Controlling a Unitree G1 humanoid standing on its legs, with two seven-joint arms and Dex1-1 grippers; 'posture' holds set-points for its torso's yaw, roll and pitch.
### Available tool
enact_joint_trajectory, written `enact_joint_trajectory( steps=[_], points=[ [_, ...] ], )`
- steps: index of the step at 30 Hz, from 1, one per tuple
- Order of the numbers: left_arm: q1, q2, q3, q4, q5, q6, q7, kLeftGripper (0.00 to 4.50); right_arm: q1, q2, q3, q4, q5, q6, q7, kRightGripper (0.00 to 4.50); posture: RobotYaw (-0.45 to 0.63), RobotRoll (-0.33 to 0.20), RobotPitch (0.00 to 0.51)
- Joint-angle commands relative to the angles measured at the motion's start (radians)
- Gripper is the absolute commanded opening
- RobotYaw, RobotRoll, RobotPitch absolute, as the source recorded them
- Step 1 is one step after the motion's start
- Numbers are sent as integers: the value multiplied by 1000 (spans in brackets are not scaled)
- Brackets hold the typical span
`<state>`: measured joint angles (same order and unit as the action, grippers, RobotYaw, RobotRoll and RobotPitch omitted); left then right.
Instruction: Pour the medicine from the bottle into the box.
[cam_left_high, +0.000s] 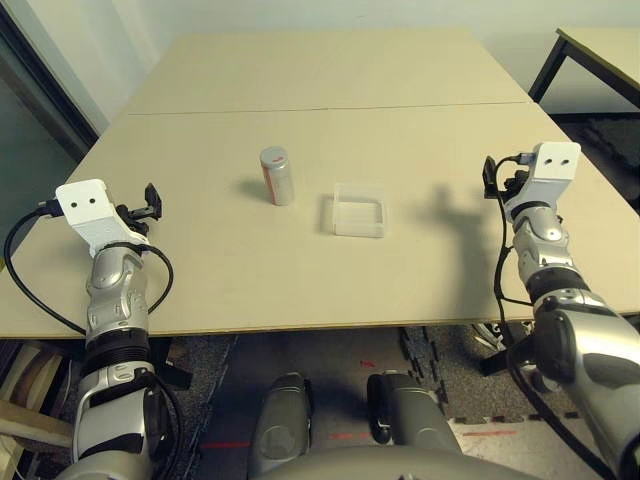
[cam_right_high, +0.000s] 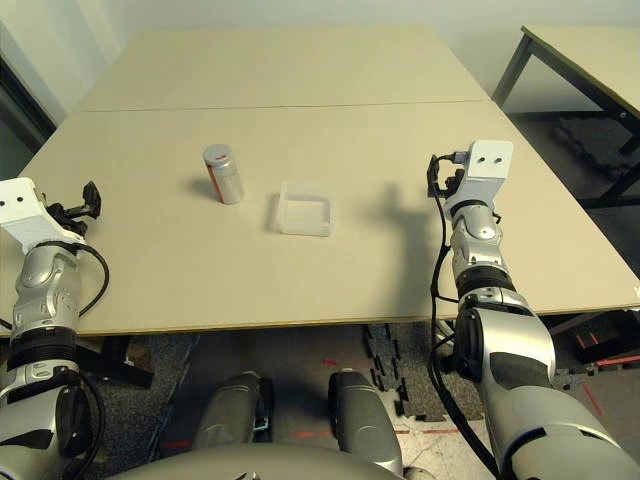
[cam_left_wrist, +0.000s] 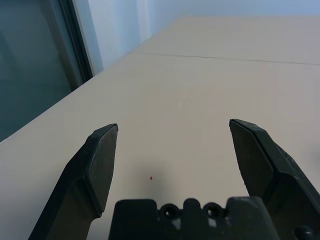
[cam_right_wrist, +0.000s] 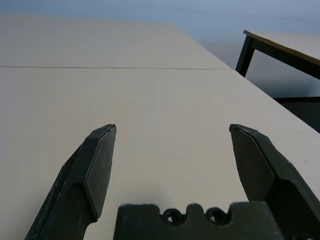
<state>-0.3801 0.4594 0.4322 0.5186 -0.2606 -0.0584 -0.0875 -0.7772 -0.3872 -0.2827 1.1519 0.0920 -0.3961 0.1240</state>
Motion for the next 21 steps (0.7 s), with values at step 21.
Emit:
enact_joint_trajectory(
  steps=[21],
  points=[
    [51,192,-1,-62,-126,103,-437,4477,-58,-79,63,-126,75,145,586,4500,15,0,70]
  ],
)
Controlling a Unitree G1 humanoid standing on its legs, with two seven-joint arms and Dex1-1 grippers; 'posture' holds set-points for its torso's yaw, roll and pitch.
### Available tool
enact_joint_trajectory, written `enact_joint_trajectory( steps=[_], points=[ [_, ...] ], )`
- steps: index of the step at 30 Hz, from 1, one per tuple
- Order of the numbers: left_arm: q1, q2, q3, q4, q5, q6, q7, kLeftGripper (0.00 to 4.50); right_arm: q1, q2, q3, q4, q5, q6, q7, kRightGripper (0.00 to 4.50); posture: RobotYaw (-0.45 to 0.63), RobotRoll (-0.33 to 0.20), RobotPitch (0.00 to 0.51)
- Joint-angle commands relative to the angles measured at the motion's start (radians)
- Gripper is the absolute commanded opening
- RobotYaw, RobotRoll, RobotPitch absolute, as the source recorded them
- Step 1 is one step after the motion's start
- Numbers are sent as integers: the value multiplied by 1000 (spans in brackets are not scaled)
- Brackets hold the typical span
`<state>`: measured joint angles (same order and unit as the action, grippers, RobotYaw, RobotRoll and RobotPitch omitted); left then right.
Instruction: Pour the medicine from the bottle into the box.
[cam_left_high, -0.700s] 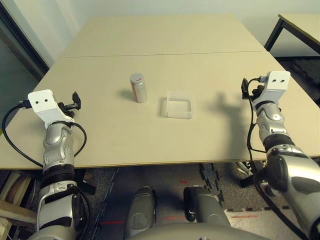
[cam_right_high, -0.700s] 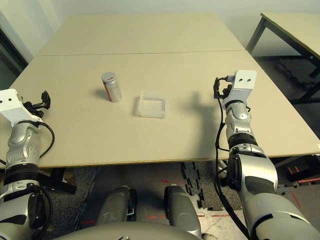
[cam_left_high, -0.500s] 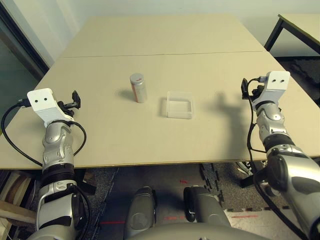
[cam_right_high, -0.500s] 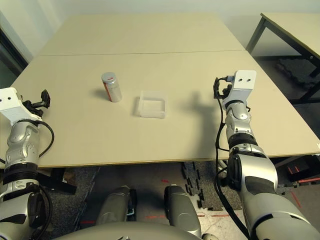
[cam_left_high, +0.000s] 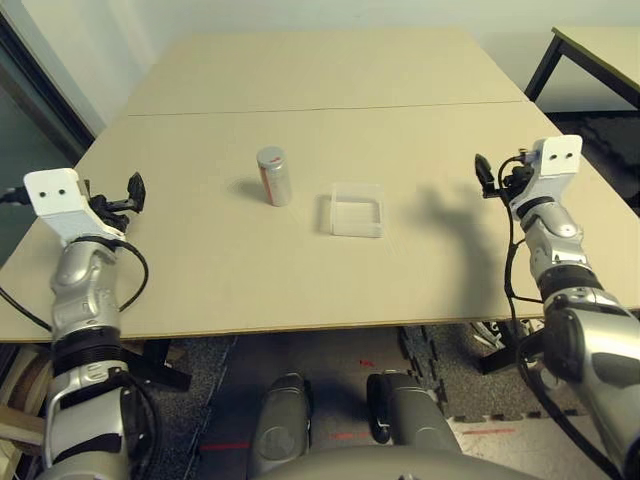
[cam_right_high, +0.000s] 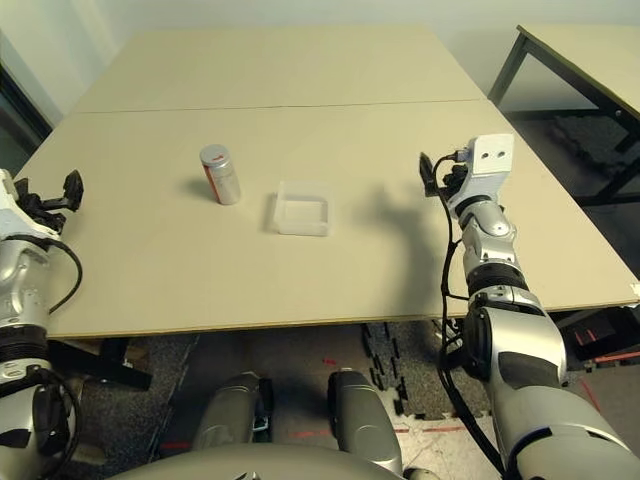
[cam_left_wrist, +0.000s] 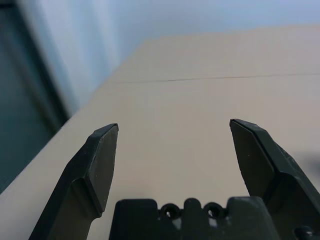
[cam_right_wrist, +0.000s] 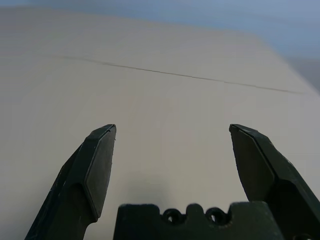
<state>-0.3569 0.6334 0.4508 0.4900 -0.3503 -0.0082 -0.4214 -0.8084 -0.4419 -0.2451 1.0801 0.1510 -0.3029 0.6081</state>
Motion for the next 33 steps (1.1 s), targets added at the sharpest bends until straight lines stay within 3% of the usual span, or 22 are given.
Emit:
enact_joint_trajectory(
  steps=[1,13,23,33],
  points=[
    [32,23,-22,-45,-47,69,-133,4477,-30,-28,32,-67,16,67,130,4500,13,0,72],
    [44,0,-127,-124,-72,180,-349,4477,-16,-36,171,-420,88,389,499,4500,-12,0,90],
    [-77,-59,-261,19,-22,140,-473,4477,16,-47,201,-582,114,529,529,4500,-61,0,108],
    [-164,-109,-311,193,61,-29,-504,4477,44,-66,201,-665,129,591,517,4500,-92,0,111]
  ],
)
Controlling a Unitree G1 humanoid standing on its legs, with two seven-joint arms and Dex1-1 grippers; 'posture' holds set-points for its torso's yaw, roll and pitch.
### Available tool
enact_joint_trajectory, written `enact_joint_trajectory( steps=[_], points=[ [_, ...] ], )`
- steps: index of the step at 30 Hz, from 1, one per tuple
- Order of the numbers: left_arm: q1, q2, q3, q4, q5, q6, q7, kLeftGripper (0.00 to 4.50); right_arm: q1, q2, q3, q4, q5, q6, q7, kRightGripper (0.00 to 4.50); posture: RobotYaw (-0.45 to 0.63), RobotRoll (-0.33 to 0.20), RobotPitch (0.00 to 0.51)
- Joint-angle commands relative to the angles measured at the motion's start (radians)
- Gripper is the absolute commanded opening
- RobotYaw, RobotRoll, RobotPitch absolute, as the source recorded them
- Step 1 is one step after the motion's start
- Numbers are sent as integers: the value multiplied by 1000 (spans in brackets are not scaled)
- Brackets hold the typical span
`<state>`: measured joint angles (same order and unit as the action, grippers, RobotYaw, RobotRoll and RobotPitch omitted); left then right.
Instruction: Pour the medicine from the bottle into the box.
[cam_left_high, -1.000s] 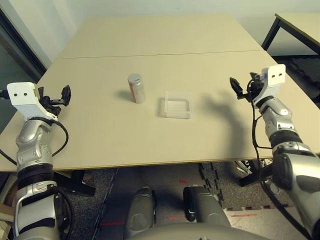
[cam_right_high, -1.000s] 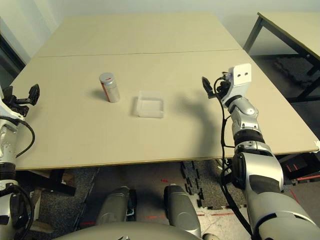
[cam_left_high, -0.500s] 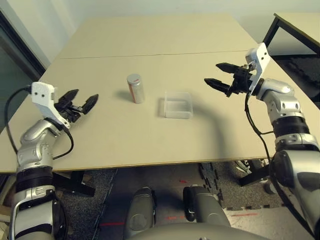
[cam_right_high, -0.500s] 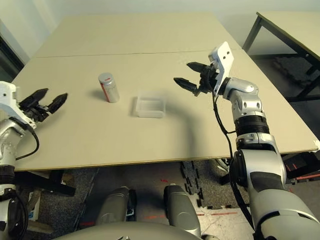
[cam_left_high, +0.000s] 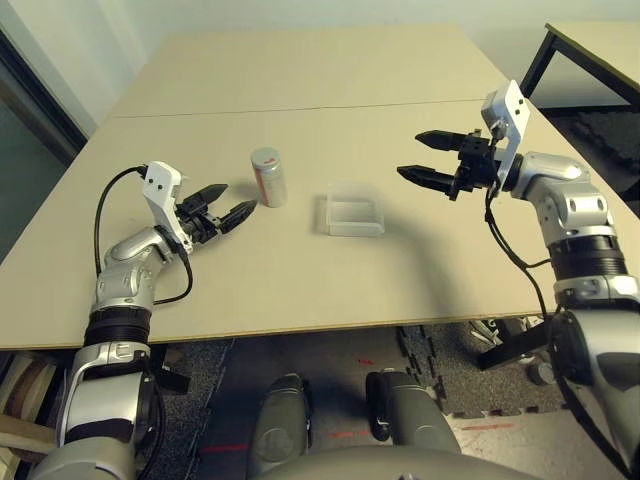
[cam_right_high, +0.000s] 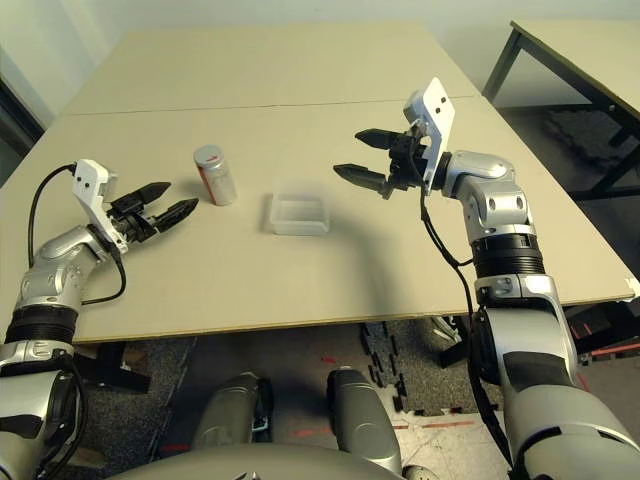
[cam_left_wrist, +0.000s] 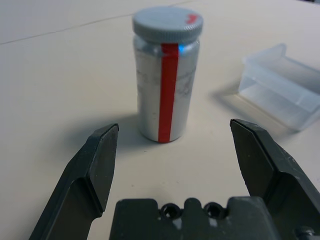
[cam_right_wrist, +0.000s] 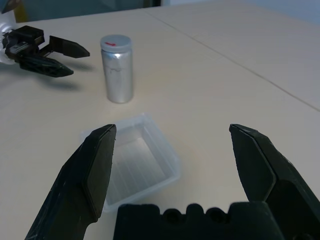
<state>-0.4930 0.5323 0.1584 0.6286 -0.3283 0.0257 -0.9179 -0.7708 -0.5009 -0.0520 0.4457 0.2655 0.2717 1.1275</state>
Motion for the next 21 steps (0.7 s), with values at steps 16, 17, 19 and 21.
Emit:
enact_joint_trajectory(
  steps=[16,17,19,21],
  points=[
    [-171,-73,-23,294,98,-259,18,4477,-4,-5,12,-64,41,65,-15,4500,-121,0,105],
    [-180,-77,-21,307,99,-268,22,4477,-3,-5,14,-67,41,66,-15,4500,-124,0,104],
    [-196,-84,-23,334,106,-283,28,4477,0,-6,16,-75,41,69,-15,4500,-131,0,101],
    [-212,-93,-26,363,115,-297,33,4477,5,-8,15,-89,44,77,-15,4500,-140,0,101]
  ],
)
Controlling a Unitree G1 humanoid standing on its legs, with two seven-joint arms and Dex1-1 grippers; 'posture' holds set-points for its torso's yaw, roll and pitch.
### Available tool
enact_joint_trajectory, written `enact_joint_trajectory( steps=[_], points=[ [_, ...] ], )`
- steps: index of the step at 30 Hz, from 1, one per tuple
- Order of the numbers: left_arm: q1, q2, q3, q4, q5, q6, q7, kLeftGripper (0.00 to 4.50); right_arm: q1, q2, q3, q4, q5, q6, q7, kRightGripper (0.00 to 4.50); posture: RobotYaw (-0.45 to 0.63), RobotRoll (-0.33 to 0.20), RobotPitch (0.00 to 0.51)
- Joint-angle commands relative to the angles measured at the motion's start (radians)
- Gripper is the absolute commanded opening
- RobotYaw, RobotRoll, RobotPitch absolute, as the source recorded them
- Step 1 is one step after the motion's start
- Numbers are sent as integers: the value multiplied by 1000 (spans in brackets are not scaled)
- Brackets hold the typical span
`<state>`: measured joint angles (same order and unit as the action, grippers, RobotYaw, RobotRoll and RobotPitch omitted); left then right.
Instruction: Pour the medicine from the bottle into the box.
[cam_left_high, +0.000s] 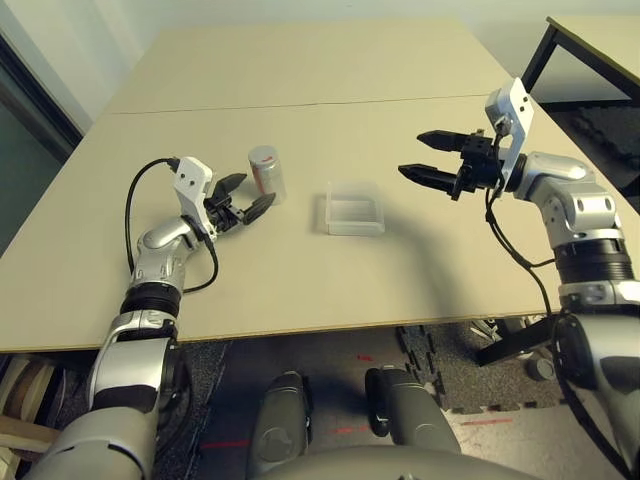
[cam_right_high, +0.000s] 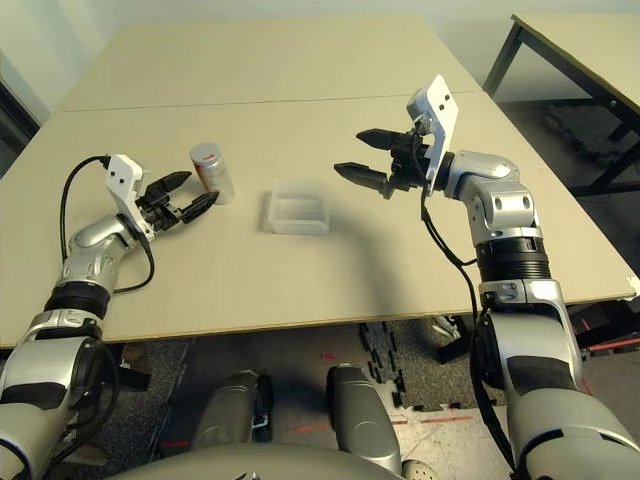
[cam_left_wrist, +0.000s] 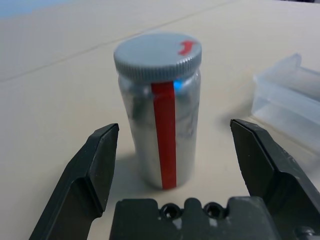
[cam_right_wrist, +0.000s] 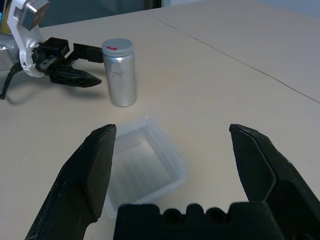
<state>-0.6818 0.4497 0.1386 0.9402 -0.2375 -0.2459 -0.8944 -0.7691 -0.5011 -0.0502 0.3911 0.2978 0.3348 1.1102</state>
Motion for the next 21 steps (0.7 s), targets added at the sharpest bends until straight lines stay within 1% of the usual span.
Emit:
enact_joint_trajectory(
  steps=[1,10,21],
  points=[
    [-30,-14,-6,65,28,-33,12,4477,5,-9,13,-40,13,17,2,4500,-142,0,100],
    [-87,-46,7,179,36,-76,47,4477,25,-18,15,-82,19,50,2,4500,-162,0,103],
    [-142,-60,9,249,59,-91,80,4477,40,-25,14,-125,32,83,-2,4500,-190,0,105]
  ],
)
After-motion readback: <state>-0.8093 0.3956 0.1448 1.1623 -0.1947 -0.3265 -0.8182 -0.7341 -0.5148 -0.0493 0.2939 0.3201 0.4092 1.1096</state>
